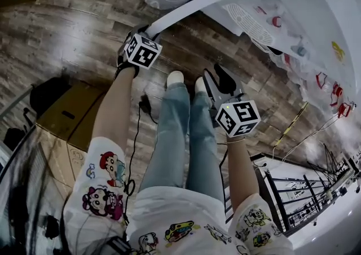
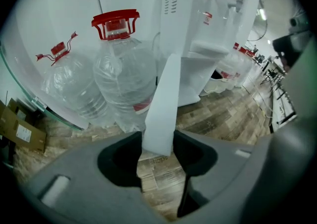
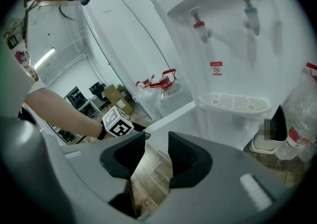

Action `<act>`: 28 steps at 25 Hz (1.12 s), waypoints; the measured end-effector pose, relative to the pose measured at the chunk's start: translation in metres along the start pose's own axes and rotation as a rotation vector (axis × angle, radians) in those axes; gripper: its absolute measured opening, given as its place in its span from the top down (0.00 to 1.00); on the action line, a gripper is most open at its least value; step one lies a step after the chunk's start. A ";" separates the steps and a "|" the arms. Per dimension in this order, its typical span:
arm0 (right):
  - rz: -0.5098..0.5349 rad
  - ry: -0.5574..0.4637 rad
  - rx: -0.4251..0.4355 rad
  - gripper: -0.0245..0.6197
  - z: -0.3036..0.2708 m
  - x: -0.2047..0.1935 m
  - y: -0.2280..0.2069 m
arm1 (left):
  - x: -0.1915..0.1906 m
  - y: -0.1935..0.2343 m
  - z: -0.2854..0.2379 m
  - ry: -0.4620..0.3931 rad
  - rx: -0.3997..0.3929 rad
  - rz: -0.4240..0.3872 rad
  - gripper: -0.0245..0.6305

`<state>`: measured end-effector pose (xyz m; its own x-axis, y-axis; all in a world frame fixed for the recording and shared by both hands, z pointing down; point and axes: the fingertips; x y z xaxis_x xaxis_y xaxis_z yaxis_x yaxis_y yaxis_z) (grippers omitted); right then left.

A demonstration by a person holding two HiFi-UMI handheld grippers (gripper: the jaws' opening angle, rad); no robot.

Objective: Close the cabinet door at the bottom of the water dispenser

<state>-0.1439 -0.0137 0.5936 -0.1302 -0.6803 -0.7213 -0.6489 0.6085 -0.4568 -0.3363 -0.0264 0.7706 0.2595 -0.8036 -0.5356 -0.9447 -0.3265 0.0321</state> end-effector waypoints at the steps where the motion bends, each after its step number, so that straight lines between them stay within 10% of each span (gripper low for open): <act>1: -0.005 -0.006 -0.009 0.72 0.003 -0.002 -0.002 | -0.001 -0.006 0.001 0.002 0.000 0.009 0.66; 28: -0.202 -0.154 -0.253 0.73 0.105 -0.056 -0.078 | -0.012 -0.153 0.001 0.085 0.027 0.304 0.69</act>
<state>-0.0070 0.0201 0.6147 0.1216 -0.6950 -0.7087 -0.8175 0.3348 -0.4686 -0.1954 0.0333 0.7716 -0.0205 -0.9013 -0.4326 -0.9862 -0.0529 0.1569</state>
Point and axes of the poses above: the fingertips, and each gripper's own axes: z backward along the fingers, y to its left, x out of its top, and after that the axes turned 8 degrees about -y, right-handed
